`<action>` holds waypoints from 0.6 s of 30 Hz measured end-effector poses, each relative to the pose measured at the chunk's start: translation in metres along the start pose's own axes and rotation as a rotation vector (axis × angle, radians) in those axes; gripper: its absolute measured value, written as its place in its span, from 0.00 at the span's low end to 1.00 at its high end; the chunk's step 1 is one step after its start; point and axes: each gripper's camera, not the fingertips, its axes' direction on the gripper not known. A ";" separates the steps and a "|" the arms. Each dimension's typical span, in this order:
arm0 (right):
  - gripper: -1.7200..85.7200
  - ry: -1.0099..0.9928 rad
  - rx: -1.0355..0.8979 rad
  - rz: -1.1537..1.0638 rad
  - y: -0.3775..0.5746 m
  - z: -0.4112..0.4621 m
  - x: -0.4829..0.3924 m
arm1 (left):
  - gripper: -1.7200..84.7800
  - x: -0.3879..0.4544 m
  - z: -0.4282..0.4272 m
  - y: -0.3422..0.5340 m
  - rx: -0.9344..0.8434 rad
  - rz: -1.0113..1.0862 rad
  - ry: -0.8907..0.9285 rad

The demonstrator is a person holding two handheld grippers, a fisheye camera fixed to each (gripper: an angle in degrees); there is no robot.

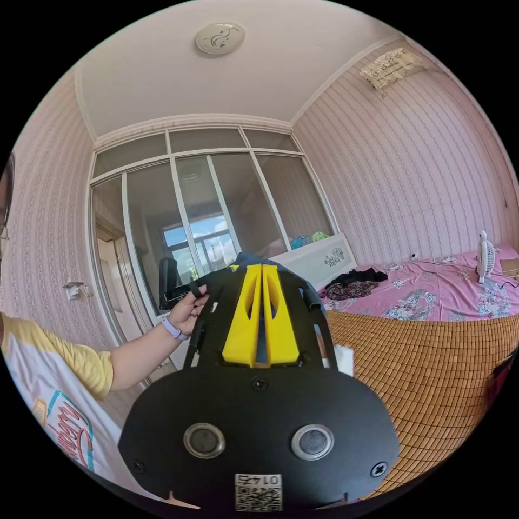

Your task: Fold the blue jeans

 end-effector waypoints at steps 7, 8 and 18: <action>0.02 0.227 -0.383 0.080 0.134 0.045 0.031 | 0.06 -0.044 0.083 0.129 -0.329 -0.100 0.145; 0.02 0.253 -0.441 0.104 0.151 0.049 0.037 | 0.06 -0.049 0.094 0.152 -0.372 -0.129 0.147; 0.08 0.406 -0.820 0.197 0.250 0.104 0.092 | 0.07 -0.151 0.039 0.396 -0.452 -0.717 0.151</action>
